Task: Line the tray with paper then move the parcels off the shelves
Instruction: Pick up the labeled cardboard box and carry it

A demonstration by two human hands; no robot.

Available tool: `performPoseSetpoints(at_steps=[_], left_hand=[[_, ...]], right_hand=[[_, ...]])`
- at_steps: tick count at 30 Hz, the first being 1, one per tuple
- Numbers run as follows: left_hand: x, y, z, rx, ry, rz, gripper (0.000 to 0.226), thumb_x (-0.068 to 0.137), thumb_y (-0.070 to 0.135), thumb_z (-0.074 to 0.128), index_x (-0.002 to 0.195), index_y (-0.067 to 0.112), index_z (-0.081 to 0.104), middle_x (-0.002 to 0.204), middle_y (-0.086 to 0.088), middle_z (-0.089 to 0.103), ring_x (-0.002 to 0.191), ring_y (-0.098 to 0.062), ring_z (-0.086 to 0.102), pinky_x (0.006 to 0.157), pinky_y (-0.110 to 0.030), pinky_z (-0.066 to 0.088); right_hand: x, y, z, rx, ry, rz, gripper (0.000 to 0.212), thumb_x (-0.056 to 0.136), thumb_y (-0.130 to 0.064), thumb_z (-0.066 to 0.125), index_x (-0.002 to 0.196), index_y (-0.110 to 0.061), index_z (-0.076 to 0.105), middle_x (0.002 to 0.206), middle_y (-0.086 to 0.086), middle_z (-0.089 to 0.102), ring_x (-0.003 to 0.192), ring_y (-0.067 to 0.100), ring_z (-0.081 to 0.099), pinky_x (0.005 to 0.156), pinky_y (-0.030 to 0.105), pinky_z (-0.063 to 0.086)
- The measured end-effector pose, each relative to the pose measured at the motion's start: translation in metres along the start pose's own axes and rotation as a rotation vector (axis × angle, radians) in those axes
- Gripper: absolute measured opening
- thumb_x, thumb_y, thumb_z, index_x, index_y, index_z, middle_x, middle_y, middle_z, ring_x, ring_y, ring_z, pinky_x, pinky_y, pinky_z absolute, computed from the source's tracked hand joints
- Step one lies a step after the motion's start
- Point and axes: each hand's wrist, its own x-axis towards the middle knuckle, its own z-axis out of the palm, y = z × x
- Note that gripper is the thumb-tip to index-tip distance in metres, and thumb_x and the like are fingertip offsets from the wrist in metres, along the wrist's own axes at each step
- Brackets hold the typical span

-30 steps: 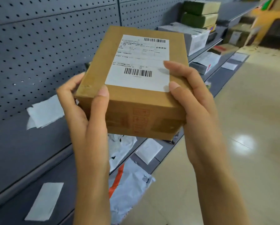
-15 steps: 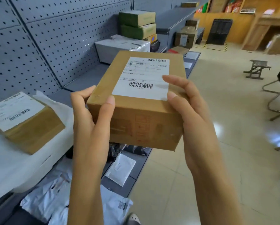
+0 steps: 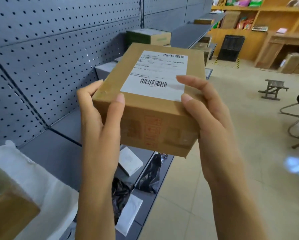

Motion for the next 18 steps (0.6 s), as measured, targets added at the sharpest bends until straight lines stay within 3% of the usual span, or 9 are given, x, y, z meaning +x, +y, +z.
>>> performPoseSetpoints(at_steps=[2, 3, 5, 7, 14, 18], left_hand=[[0.016, -0.014, 0.009, 0.011, 0.009, -0.003, 0.024, 0.097, 0.031, 0.052, 0.121, 0.029, 0.047, 0.115, 0.018, 0.063, 0.103, 0.003, 0.061, 0.081, -0.012, 0.044], [0.023, -0.02, 0.013, 0.017, 0.011, -0.01, 0.025, 0.098, 0.03, 0.051, 0.122, 0.028, 0.046, 0.117, 0.015, 0.063, 0.102, 0.003, 0.061, 0.079, -0.011, 0.044], [0.036, -0.031, 0.02, 0.032, 0.015, -0.024, 0.024, 0.099, 0.029, 0.051, 0.122, 0.028, 0.046, 0.118, 0.013, 0.063, 0.101, 0.003, 0.061, 0.076, -0.008, 0.044], [0.048, -0.038, 0.024, 0.056, 0.034, -0.027, 0.022, 0.098, 0.03, 0.05, 0.12, 0.032, 0.046, 0.115, 0.016, 0.063, 0.1, 0.004, 0.061, 0.075, -0.008, 0.044], [0.099, -0.061, 0.052, 0.135, 0.202, 0.062, 0.021, 0.101, 0.017, 0.047, 0.121, 0.025, 0.042, 0.112, 0.015, 0.06, 0.095, 0.003, 0.06, 0.075, -0.013, 0.048], [0.129, -0.071, 0.082, 0.216, 0.274, 0.1, 0.022, 0.101, 0.02, 0.048, 0.121, 0.028, 0.043, 0.111, 0.019, 0.06, 0.096, 0.003, 0.06, 0.076, -0.015, 0.048]], right_hand=[[0.015, 0.011, -0.001, -0.007, -0.04, -0.002, 0.033, 0.087, -0.028, 0.064, 0.117, -0.041, 0.066, 0.138, -0.005, 0.056, 0.126, 0.017, 0.056, 0.081, 0.015, 0.053], [0.022, 0.017, -0.002, -0.019, -0.062, -0.001, 0.037, 0.085, -0.028, 0.068, 0.12, -0.041, 0.064, 0.141, -0.002, 0.054, 0.131, 0.018, 0.054, 0.088, 0.019, 0.055], [0.041, 0.026, -0.005, -0.044, -0.106, 0.008, 0.049, 0.079, -0.031, 0.076, 0.123, -0.045, 0.061, 0.149, 0.0, 0.049, 0.148, 0.026, 0.039, 0.107, 0.044, 0.05], [0.063, 0.035, -0.004, -0.05, -0.148, -0.002, 0.057, 0.076, -0.032, 0.081, 0.126, -0.048, 0.058, 0.151, -0.002, 0.049, 0.155, 0.03, 0.025, 0.114, 0.058, 0.039], [0.145, 0.074, 0.002, 0.08, -0.279, -0.033, 0.055, 0.079, -0.027, 0.081, 0.127, -0.041, 0.059, 0.147, -0.004, 0.052, 0.154, 0.031, 0.026, 0.114, 0.055, 0.04], [0.206, 0.087, -0.011, 0.12, -0.383, -0.048, 0.053, 0.084, -0.029, 0.076, 0.132, -0.039, 0.057, 0.143, -0.012, 0.058, 0.156, 0.031, 0.022, 0.118, 0.06, 0.032]])
